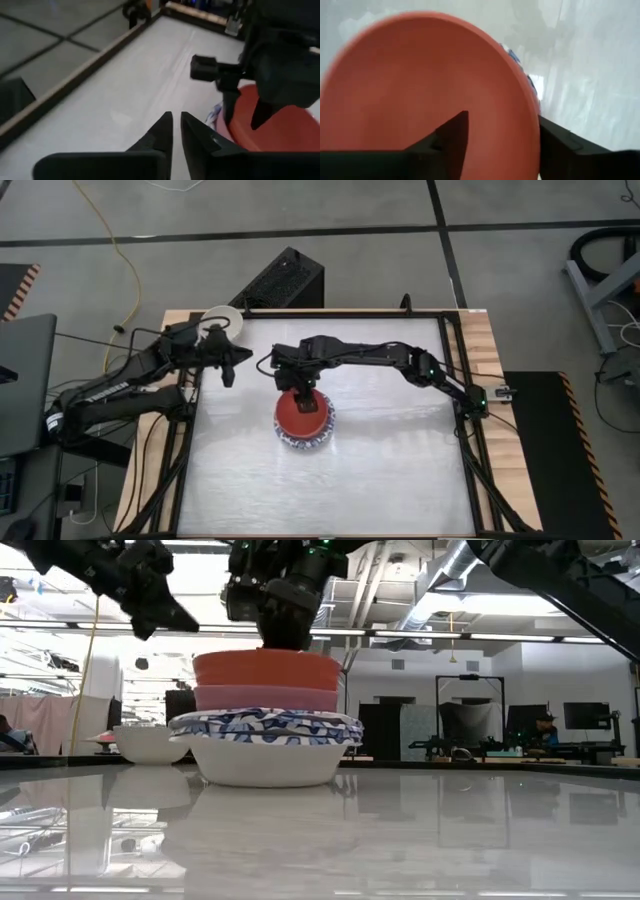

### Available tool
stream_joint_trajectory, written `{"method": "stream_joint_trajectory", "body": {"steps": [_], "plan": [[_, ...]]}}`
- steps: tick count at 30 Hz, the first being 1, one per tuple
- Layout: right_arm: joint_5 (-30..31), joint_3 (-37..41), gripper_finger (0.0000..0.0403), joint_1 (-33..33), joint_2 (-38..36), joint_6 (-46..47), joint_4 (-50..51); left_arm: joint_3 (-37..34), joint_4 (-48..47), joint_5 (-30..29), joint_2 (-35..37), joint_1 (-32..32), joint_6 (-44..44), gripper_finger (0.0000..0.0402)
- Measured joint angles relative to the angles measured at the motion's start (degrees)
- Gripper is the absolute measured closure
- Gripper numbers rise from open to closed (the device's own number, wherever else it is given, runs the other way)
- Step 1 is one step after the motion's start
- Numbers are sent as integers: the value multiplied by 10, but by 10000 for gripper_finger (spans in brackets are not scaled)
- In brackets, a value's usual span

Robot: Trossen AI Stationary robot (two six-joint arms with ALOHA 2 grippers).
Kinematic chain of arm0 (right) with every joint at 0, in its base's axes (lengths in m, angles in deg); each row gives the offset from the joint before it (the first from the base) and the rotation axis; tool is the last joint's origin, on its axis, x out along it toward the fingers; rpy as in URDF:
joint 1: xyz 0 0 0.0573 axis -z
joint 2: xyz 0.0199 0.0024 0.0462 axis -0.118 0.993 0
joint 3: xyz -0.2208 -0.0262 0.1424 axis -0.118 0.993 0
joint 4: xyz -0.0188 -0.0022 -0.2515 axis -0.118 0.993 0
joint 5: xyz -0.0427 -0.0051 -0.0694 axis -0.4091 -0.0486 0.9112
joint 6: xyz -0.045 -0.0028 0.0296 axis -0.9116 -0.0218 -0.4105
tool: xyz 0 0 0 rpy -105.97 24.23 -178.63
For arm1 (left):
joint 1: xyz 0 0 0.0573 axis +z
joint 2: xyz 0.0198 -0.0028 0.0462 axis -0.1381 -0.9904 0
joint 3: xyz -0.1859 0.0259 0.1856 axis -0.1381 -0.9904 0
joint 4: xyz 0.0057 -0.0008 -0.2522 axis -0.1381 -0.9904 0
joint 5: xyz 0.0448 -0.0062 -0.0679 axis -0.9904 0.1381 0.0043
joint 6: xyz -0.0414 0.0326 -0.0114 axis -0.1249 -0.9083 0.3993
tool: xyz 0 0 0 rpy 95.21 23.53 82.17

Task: Nest bowls inside each other by size order
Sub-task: Stack the orange bowl on top of the pink bowl, then stack the white bowl on top of the orange bowl

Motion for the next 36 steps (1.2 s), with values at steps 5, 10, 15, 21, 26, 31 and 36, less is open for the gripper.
{"method": "stream_joint_trajectory", "body": {"steps": [5, 10, 15, 21, 26, 31, 36], "plan": [[-4, -1, 163, 4, -15, -8, -4, 37, 1, -29, 0, 0, -23, 332], [-6, -1, 168, 4, -32, -18, -16, 61, -10, -57, 0, 0, -34, 291], [-7, -1, 169, 7, -44, -18, -9, 72, -41, -61, -6, 0, -23, 277], [-7, 0, 169, 12, -94, -22, -24, 73, -120, -227, -25, 2, -22, 276], [12, -2, 169, 26, -162, -12, -36, 73, -131, -222, -71, 0, -23, 276], [-8, 0, 177, 27, -176, 12, -26, 73, -128, -222, -124, 1, -25, 276], [-142, 0, 192, 22, -181, 9, -29, 73, -108, -261, -168, 10, -91, 276]]}}
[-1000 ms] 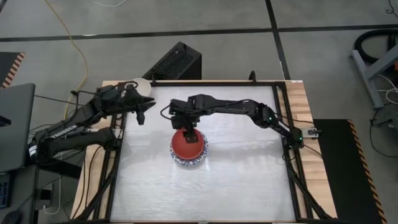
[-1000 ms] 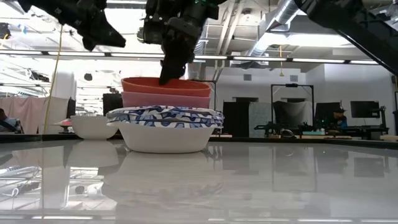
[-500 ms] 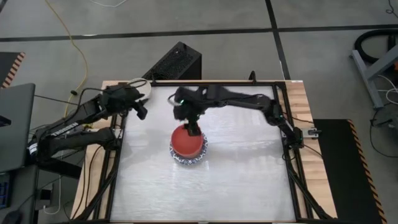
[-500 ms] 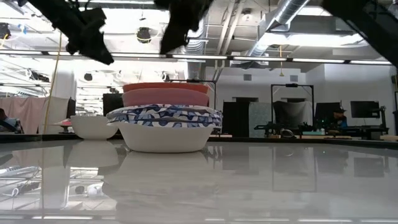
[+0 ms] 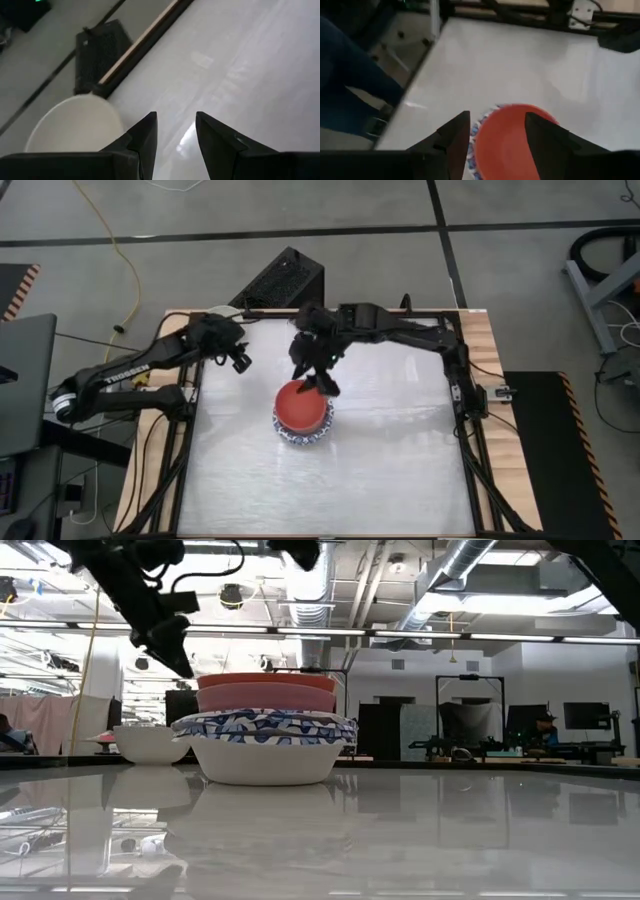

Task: Nest bowls inside each other by size order
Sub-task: Stack the white bowl on top of the orange bowl

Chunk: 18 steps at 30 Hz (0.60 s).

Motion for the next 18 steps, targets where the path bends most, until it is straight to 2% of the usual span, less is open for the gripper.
{"method": "stream_joint_trajectory", "body": {"steps": [3, 7, 11, 18], "plan": [[-37, 0, 198, 9, -24, 26, -1, 0, 26, 46, -17, 24, -9, 276], [-16, -1, 203, 13, -79, 22, 21, 0, 29, 50, -35, 66, -25, 276], [-16, -1, 205, 20, -129, 23, 42, 0, 8, 89, -58, 106, -13, 276], [45, -1, 205, 23, -203, 42, 72, 0, -10, 50, -123, 130, -15, 276]]}}
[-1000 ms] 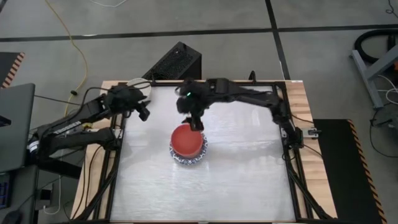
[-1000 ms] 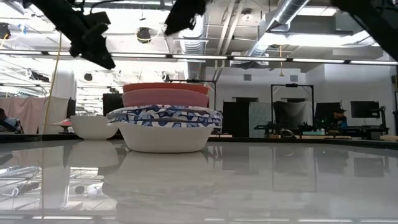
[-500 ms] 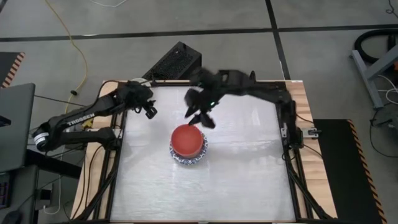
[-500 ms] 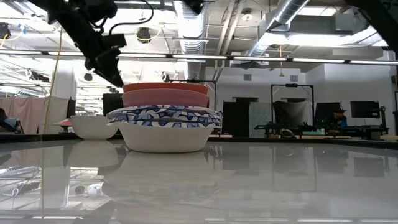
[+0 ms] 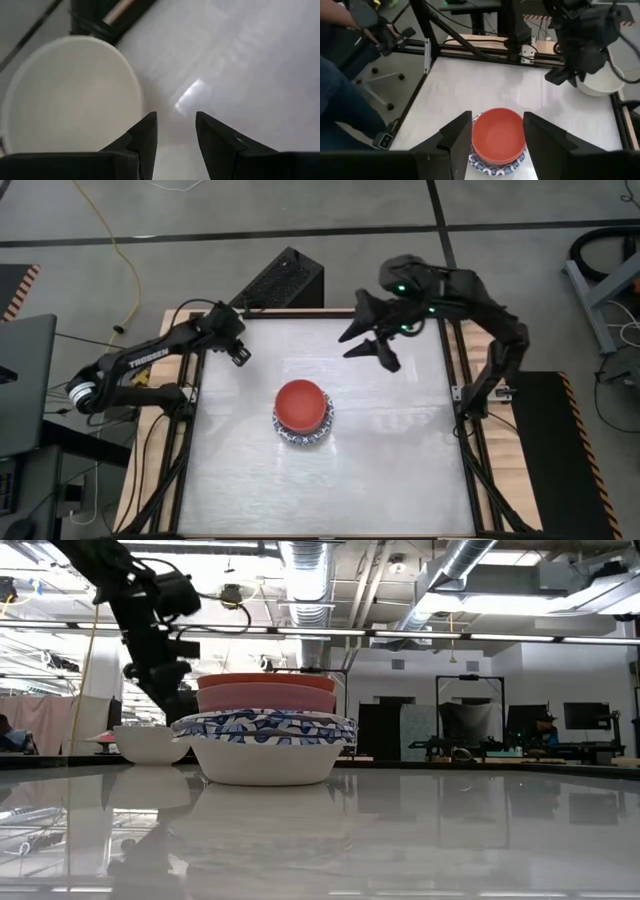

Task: Nest bowls inside each other by size order
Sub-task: Stack the white bowl on top of the orange bowl

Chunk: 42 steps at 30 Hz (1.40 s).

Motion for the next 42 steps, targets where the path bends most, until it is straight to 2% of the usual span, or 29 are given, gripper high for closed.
{"method": "stream_joint_trajectory", "body": {"steps": [4, 10, 16, 20, 23, 25, 27, 28, 30, 32, 36, 42], "plan": [[11, 0, 205, -1, -21, 15, 10, 0, -7, -1, -36, 1, -13, 276], [15, 0, 205, 0, -30, 26, 25, 0, 22, -48, -90, 2, -47, 276], [14, 7, 205, -7, -19, 44, 43, 0, 12, -46, -146, 11, -50, 277], [14, 14, 205, -8, -17, 48, 49, 0, 11, -37, -174, 13, -71, 308], [14, 14, 205, -12, -17, 56, 48, 2, 1, 17, -176, 13, -68, 360], [14, 14, 205, -12, -17, 56, 46, 12, -16, 81, -163, 6, -53, 388], [13, 14, 205, -12, -18, 59, 41, 32, -27, 151, -145, -2, -48, 396], [13, 14, 205, -12, -18, 63, 37, 46, -39, 177, -134, -6, -48, 393], [12, 14, 205, -12, -18, 71, 34, 80, -67, 191, -113, -17, -63, 381], [12, 14, 205, -12, -18, 71, 34, 120, -92, 169, -92, -27, -110, 365], [12, 14, 205, -12, -17, 68, 34, 187, -117, 75, -64, -34, -193, 321], [12, 14, 205, -10, -17, 70, 37, 217, -177, 94, -91, 3, -244, 244]]}}
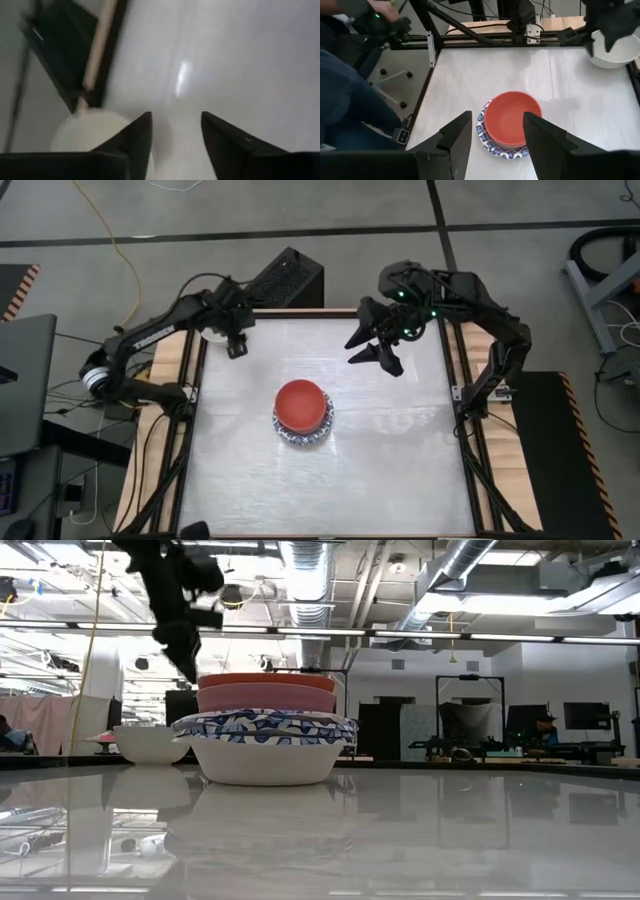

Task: Nest bowls inside each other by size order
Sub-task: Stack the white bowl on top of the orange bowl

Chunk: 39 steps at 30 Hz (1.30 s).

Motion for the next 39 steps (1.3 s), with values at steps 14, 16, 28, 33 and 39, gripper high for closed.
{"method": "stream_joint_trajectory", "body": {"steps": [14, 16, 28, 33, 39], "plan": [[0, 0, 205, 11, 0, 21, 1, -1, 45, -95, -169, 61, 20, 171], [0, 0, 205, 11, 0, 21, 5, -1, 53, -112, -179, 64, 20, 171], [1, 0, 205, 8, 0, 29, 18, -32, 46, -109, -185, 80, 98, 175], [9, 0, 205, 11, 0, 26, 19, -69, 37, -104, -185, 83, 135, 243], [53, 0, 205, 14, 0, 27, 19, -86, 54, -82, -185, 84, 148, 386]]}}
